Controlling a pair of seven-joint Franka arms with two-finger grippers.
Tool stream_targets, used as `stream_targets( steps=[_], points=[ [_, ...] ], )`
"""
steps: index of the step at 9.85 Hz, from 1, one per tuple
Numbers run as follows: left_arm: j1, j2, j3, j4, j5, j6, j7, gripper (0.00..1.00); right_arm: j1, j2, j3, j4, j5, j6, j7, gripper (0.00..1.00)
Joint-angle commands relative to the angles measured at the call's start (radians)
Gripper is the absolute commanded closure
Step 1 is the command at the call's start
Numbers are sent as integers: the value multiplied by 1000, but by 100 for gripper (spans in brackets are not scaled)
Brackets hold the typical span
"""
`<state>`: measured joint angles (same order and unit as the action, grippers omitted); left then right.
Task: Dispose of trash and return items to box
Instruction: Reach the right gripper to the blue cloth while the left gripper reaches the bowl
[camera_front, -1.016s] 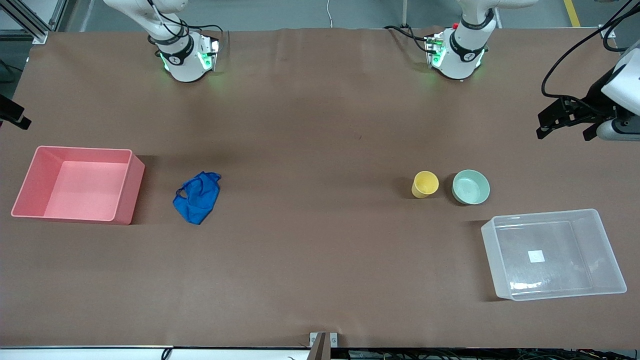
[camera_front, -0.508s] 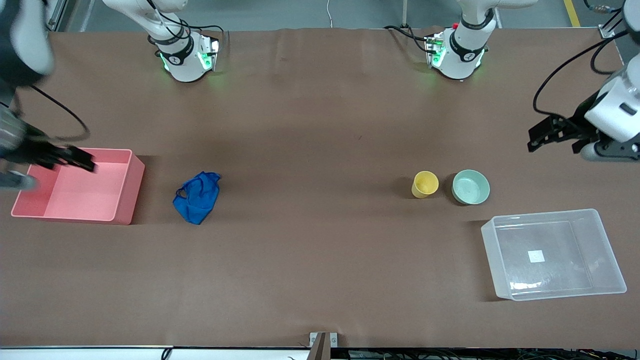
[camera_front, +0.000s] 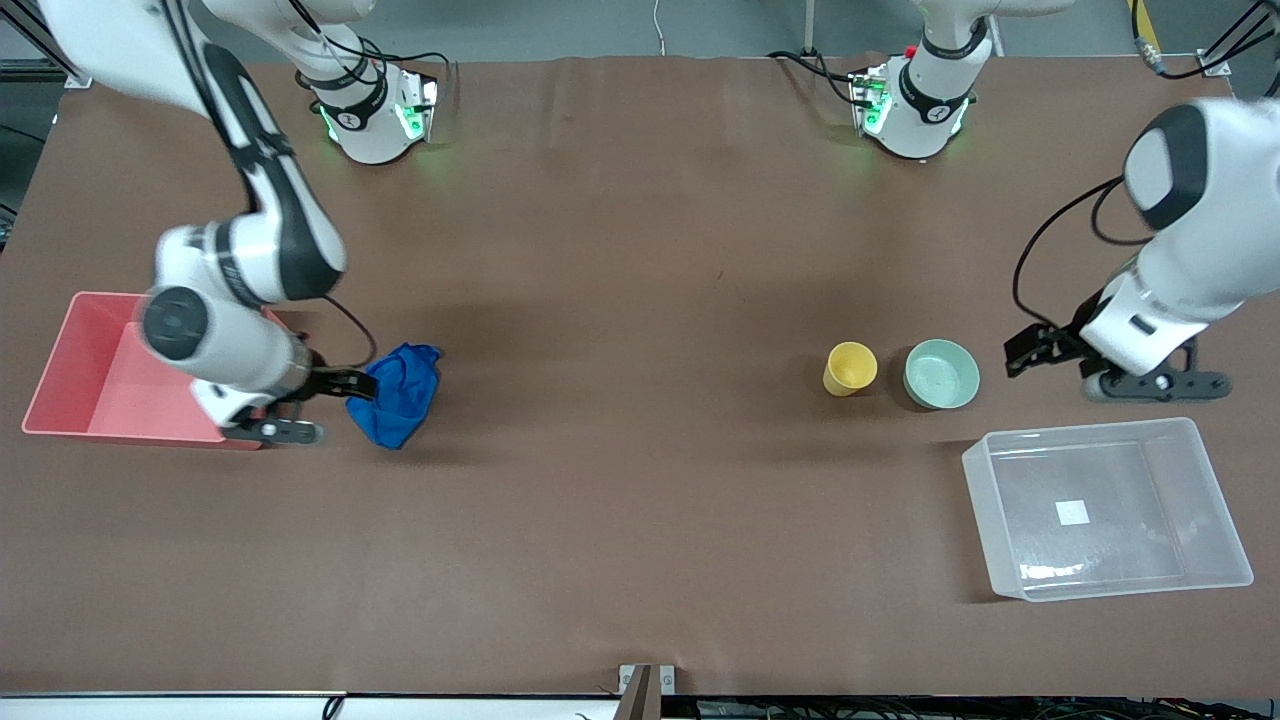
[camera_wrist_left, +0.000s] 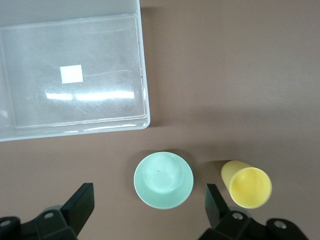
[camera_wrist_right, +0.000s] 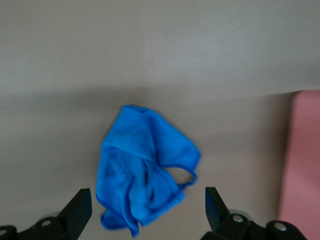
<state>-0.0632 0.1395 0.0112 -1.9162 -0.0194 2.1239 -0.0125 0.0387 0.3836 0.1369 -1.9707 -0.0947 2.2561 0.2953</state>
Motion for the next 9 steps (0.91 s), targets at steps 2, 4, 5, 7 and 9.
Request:
stream_targets(
  steps=[2, 4, 5, 7, 9],
  points=[
    [-1, 132, -4, -69, 12, 147, 13, 2, 4, 58, 3, -123, -69, 199, 45, 0],
    [0, 193, -4, -104, 9, 226, 13, 2, -8, 87, 3, -145, -77, 279, 42, 0],
    [5, 216, -4, -106, 9, 228, 13, 3, -8, 92, 3, -148, -82, 278, 42, 17],
    [23, 235, -5, -160, 7, 279, 14, 6, -10, 96, 6, -146, -80, 264, 53, 86],
    [22, 252, -7, -251, 7, 414, 13, 6, -8, 96, 7, -136, -80, 254, 131, 99]
  ],
)
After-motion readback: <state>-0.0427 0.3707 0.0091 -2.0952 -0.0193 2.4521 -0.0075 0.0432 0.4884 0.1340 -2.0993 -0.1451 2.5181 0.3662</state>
